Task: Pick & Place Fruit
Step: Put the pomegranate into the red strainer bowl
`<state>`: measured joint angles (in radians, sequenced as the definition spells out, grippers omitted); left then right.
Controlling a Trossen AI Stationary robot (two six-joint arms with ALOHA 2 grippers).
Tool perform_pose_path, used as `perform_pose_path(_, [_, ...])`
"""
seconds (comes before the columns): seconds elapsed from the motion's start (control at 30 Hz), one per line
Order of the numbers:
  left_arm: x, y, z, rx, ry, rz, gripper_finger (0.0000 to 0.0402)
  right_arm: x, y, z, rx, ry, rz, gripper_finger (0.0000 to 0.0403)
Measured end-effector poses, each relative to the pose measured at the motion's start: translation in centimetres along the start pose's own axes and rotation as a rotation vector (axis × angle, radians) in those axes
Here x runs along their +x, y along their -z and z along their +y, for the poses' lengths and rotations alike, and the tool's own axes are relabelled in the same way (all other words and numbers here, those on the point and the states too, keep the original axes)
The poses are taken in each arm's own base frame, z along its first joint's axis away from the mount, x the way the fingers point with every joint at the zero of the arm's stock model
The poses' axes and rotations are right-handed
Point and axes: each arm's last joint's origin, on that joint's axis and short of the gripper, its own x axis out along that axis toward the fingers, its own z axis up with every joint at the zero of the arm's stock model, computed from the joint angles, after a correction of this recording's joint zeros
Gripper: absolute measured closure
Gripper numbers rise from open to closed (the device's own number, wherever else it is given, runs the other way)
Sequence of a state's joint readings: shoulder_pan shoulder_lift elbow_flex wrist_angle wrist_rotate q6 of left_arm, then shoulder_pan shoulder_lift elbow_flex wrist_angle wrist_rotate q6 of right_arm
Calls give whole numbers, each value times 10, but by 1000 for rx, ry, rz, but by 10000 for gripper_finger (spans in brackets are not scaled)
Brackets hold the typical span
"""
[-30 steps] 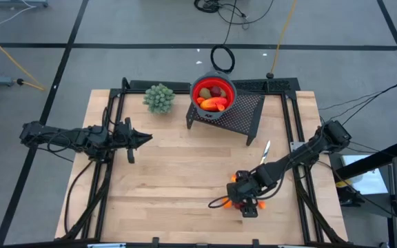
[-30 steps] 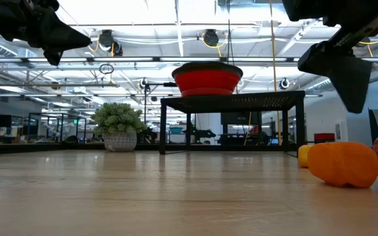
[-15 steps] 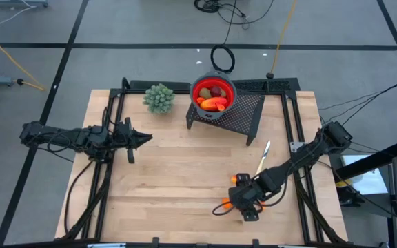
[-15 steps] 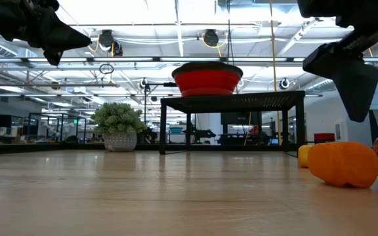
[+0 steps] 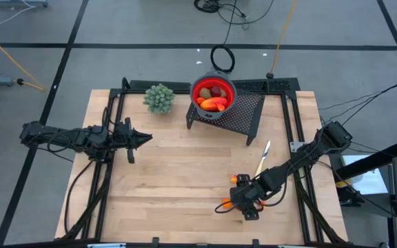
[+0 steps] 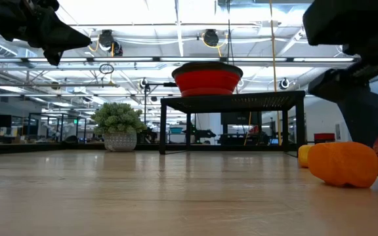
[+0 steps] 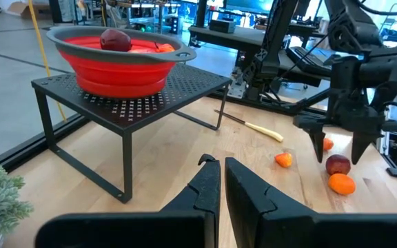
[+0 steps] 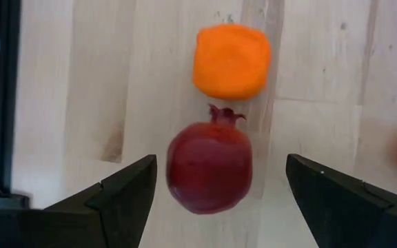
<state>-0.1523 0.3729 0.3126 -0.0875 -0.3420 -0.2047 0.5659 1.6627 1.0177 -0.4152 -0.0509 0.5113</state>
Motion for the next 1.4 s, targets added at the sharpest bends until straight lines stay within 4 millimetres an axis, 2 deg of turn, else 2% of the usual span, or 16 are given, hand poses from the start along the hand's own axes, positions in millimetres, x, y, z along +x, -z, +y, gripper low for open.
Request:
perform_pose_path(0.4, [0, 0, 0, 0, 0, 0, 380, 10, 10, -7, -9, 13, -31, 90])
perform_pose_path(0.67, [0, 0, 0, 0, 0, 0, 380, 11, 10, -7, -48, 15, -34, 93])
perform_pose_path(1.17, [0, 0, 0, -1, -1, 0, 380, 10, 10, -7, -52, 13, -30, 199])
perform_pose_path(1.3, [0, 0, 0, -1, 0, -1, 380, -1, 7, -7, -48, 0, -57, 216])
perform_pose_path(1.4, [0, 0, 0, -1, 0, -2, 380, -19, 4, -7, -42, -18, -101, 218])
